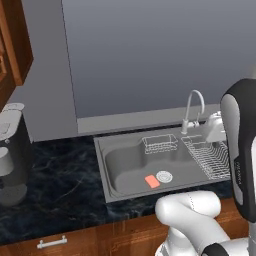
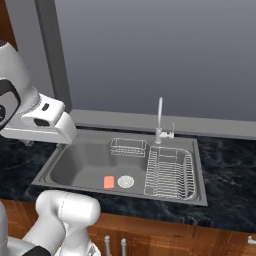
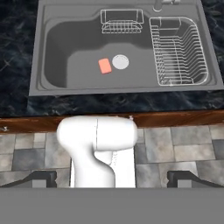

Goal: Pick up the bar soap and bar soap from the sink, and place them back in the cabinet, and close the cabinet doors.

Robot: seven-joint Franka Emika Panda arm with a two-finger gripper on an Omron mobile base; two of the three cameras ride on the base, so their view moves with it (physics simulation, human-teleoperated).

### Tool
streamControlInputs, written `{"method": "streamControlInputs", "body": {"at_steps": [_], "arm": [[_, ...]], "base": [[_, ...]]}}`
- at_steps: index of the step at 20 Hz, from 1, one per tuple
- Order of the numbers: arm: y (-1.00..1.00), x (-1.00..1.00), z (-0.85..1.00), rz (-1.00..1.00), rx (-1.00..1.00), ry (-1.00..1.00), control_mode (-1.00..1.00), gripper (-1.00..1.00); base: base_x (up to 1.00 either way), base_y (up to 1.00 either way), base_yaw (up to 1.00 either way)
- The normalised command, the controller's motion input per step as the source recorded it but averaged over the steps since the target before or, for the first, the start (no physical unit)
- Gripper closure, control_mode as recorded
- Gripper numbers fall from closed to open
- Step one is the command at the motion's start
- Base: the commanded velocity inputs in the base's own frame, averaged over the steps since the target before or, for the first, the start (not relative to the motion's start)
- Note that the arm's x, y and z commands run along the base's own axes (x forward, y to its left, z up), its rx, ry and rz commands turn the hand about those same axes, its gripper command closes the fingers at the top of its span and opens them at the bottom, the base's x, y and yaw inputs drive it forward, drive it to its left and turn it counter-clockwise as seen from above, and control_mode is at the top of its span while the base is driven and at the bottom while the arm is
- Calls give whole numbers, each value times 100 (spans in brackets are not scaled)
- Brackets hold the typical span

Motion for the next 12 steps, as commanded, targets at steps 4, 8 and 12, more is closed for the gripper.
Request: {"method": "streamControlInputs", "body": {"at_steps": [4, 8, 12], "arm": [[3, 18, -7, 0, 0, 0, -100, -100], [14, 45, -19, 0, 0, 0, -100, -100], [16, 48, -23, 0, 0, 0, -100, -100]], "base": [[17, 0, 0], [0, 0, 0], [0, 0, 0]]}}
